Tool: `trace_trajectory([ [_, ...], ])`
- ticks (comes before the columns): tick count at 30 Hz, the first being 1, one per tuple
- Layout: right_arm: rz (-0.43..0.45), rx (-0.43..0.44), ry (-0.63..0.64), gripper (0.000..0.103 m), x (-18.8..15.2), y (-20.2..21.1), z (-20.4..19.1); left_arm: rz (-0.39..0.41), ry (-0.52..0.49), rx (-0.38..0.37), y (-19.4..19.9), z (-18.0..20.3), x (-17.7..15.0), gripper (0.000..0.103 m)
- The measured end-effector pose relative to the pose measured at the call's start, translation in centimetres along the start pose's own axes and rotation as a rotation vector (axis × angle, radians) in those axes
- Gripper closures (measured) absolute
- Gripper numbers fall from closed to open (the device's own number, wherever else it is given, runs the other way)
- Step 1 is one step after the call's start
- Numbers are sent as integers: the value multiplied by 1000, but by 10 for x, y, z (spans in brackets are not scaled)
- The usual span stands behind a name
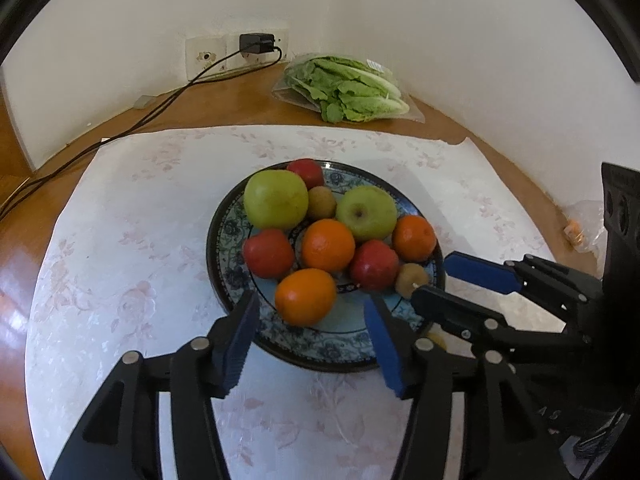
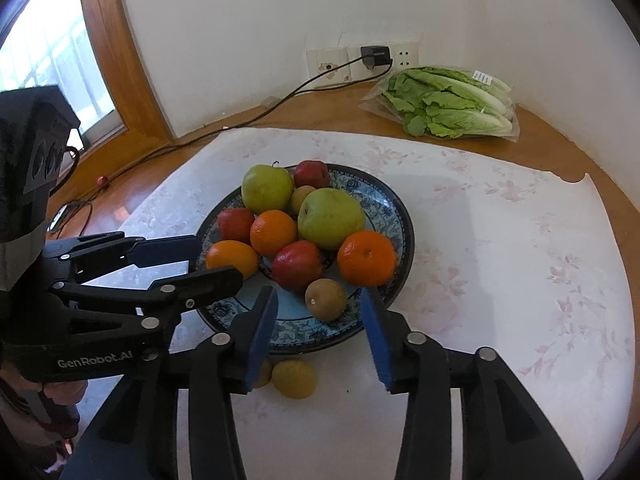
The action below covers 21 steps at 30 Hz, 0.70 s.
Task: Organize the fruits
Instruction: 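Open the left tool on the plate while the right tool releases the kiwi, then withdraw both tools toward the last two kiwis on the cloth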
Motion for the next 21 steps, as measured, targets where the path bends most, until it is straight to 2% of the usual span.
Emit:
trace_trajectory([
  [8, 17, 12, -10, 57, -3, 16, -6, 10, -1, 3, 16, 5, -7, 41],
  [21, -2, 4, -22, 57, -19, 22, -6, 5, 7, 11, 23, 9, -20, 38],
])
Point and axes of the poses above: each gripper's, at about its wrist camera, not at the fingertips, and y roughly against the way its jaws point, z to its right, x to its top, the point moved 9 cm from there along -y, roughly the way its jaws point, and after that the axes turned 2 degrees about -z, right-handed, at the moved point
